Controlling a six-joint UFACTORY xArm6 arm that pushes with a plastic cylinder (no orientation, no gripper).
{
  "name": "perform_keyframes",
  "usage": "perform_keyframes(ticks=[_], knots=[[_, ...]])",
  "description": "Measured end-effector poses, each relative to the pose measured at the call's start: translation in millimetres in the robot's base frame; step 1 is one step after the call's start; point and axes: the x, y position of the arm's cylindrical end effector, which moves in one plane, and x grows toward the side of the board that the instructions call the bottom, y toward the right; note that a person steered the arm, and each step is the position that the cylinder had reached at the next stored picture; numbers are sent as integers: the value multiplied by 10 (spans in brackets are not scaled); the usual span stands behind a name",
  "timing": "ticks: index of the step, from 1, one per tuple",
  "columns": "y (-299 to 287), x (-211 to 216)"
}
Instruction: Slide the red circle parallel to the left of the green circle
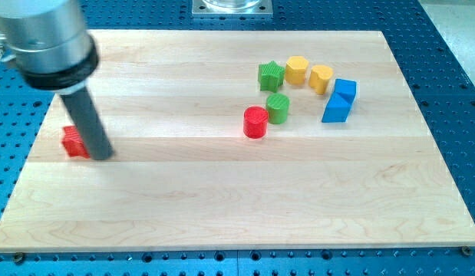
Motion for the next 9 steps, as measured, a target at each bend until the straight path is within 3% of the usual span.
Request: perform_keyframes(ticks=[1,2,4,6,8,9], knots=[[529,284],[1560,497],[2631,37],[2788,-368],[1687,-447],[1998,-575]])
